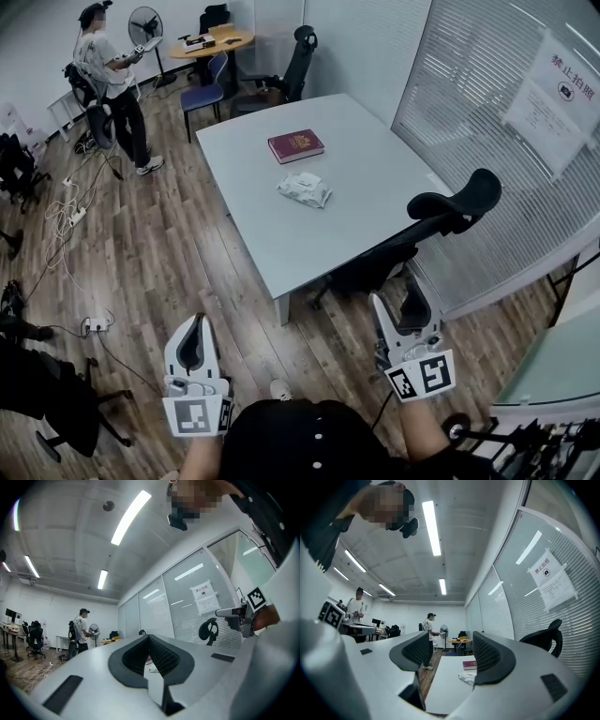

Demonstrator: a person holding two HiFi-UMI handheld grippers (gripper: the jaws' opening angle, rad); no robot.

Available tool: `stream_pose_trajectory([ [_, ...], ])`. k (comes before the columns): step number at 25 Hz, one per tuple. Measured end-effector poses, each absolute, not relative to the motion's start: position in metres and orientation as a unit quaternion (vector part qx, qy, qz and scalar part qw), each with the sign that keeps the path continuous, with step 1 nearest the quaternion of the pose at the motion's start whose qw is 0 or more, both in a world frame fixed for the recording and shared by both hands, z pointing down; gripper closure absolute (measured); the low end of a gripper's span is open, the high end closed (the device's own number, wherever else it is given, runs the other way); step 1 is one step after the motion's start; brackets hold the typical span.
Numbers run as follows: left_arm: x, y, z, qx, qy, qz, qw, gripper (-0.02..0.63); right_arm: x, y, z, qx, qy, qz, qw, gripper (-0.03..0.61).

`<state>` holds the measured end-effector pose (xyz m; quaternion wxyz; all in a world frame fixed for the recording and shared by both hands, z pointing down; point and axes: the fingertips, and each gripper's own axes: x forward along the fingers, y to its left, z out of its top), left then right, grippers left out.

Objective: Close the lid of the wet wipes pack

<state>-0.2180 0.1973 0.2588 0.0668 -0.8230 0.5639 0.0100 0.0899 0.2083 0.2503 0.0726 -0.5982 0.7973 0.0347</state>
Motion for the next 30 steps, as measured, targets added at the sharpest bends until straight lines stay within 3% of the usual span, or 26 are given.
stream_pose_trajectory([
  [30, -0.233, 0.1, 0.28, -0.834, 0.548, -0.009, 0.061, 0.597, 0.066, 0.106, 0.268, -0.604, 0.794, 0.021, 0.068, 0.298],
])
